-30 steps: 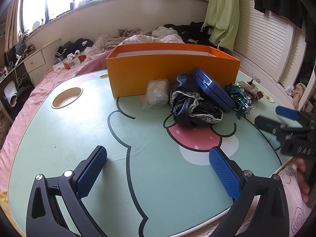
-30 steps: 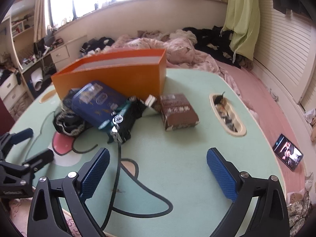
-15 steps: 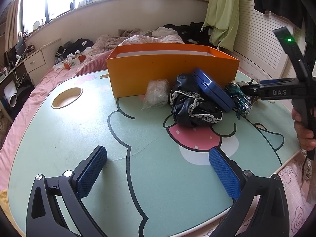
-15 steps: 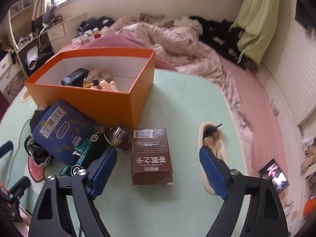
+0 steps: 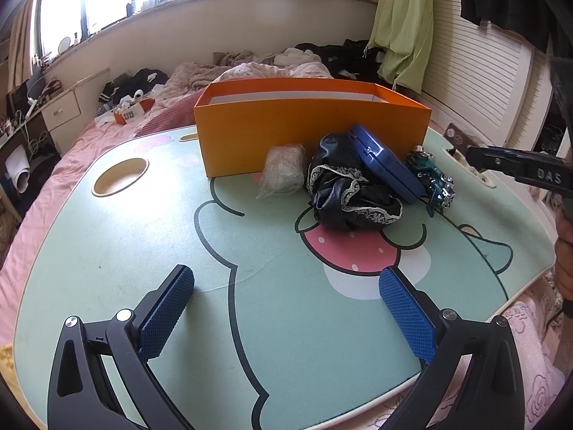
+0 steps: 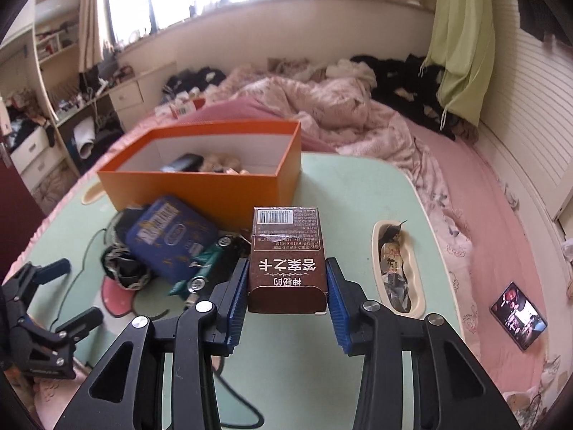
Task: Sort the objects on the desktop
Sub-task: 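Grasp the brown packet with the right gripper while the left grasps the black bag, then carry the black bag into the orange box with left while right drops the brown packet in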
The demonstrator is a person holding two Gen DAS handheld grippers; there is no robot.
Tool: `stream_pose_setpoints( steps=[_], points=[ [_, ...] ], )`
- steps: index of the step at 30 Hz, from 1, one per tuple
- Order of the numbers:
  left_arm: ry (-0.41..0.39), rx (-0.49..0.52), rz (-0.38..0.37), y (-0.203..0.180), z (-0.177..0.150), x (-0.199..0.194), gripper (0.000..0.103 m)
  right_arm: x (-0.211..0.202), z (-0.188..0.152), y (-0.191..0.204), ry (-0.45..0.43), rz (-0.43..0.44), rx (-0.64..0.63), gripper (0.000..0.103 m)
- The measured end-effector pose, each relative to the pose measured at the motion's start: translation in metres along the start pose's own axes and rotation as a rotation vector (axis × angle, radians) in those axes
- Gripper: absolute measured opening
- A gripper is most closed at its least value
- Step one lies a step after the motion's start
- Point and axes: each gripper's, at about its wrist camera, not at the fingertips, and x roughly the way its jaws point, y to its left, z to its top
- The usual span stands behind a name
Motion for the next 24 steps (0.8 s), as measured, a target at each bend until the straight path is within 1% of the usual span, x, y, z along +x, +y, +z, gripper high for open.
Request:
stream_pose_setpoints(
  steps=[1,4,5,6,7,8,10,14,16,17,18,19,20,21,22,23,24],
  points=[
    [0.002,-0.005,-0.018,0.002,0.003,-0.001,0.103,-0.007,-0.002,0.001,-0.021,0.010,0.002,0.040],
    [-0.016,-0.025,-0.046,0.004,0.015,-0.006,0.103,-0.018,-0.003,0.005,-0.049,0.030,0.001,0.040],
    [-0.024,-0.027,-0.050,0.003,0.019,-0.007,0.103,-0.019,-0.003,0.006,-0.050,0.053,-0.092,0.040],
    [-0.032,-0.026,-0.051,0.002,0.024,-0.008,0.103,-0.021,-0.003,0.008,-0.055,0.049,-0.096,0.040],
    [-0.036,-0.015,-0.049,-0.001,0.031,-0.007,0.101,-0.024,-0.006,0.010,-0.059,0.047,-0.098,0.040],
    [-0.031,-0.006,-0.045,-0.004,0.037,-0.005,0.097,-0.025,-0.008,0.011,-0.061,0.050,-0.097,0.040],
    [-0.006,0.022,-0.053,-0.013,0.045,0.002,0.094,-0.023,-0.009,0.011,-0.057,0.057,-0.091,0.040],
    [0.074,0.069,-0.099,-0.033,0.058,0.022,0.094,-0.020,-0.011,0.011,-0.048,0.061,-0.082,0.040],
    [0.100,0.090,-0.087,-0.039,0.064,0.032,0.093,-0.019,-0.011,0.010,-0.045,0.063,-0.078,0.040],
    [0.108,0.098,-0.082,-0.040,0.066,0.036,0.075,-0.019,-0.011,0.011,-0.045,0.063,-0.077,0.040],
    [0.123,0.102,-0.083,-0.041,0.066,0.039,0.062,-0.019,-0.011,0.010,-0.046,0.064,-0.078,0.040],
    [0.158,0.096,-0.098,-0.040,0.064,0.043,0.047,-0.020,-0.011,0.011,-0.048,0.066,-0.079,0.040],
    [0.157,0.085,-0.108,-0.037,0.064,0.042,0.045,-0.020,-0.012,0.011,-0.051,0.065,-0.080,0.040],
    [0.138,0.074,-0.125,-0.033,0.062,0.039,0.043,-0.021,-0.012,0.011,-0.054,0.065,-0.081,0.040],
    [0.127,0.067,-0.132,-0.029,0.056,0.034,0.038,-0.022,-0.012,0.011,-0.056,0.067,-0.080,0.040],
    [0.123,0.034,-0.117,-0.026,0.053,0.031,0.035,-0.023,-0.013,0.011,-0.058,0.068,-0.079,0.040],
    [0.107,0.022,-0.119,-0.021,0.050,0.026,0.034,-0.023,-0.013,0.012,-0.059,0.069,-0.079,0.040]
  ],
)
